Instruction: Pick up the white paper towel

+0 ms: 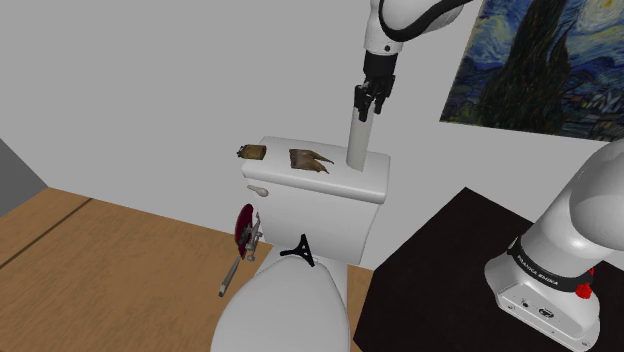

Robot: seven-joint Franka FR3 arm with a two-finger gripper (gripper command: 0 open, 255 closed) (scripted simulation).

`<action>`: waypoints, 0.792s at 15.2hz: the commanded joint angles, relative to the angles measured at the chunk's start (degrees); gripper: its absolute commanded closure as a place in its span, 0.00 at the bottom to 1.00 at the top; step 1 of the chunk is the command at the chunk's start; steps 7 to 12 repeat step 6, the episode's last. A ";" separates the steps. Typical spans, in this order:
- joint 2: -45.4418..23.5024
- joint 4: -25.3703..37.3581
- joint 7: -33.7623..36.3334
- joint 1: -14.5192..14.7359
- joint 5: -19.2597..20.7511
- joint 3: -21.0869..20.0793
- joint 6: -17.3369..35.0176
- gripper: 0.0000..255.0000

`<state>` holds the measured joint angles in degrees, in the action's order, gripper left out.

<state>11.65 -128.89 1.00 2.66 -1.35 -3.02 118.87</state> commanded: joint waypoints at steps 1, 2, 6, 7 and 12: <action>0.49 1.00 0.01 0.00 -0.01 0.01 -1.52 1.00; 0.70 1.57 0.01 0.00 -0.01 0.02 -2.30 1.00; 1.13 2.83 0.02 -0.01 -0.01 0.04 -3.98 1.00; 1.13 2.83 0.02 -0.01 -0.01 0.04 -3.98 1.00; 1.13 2.83 0.02 -0.01 -0.01 0.04 -3.98 1.00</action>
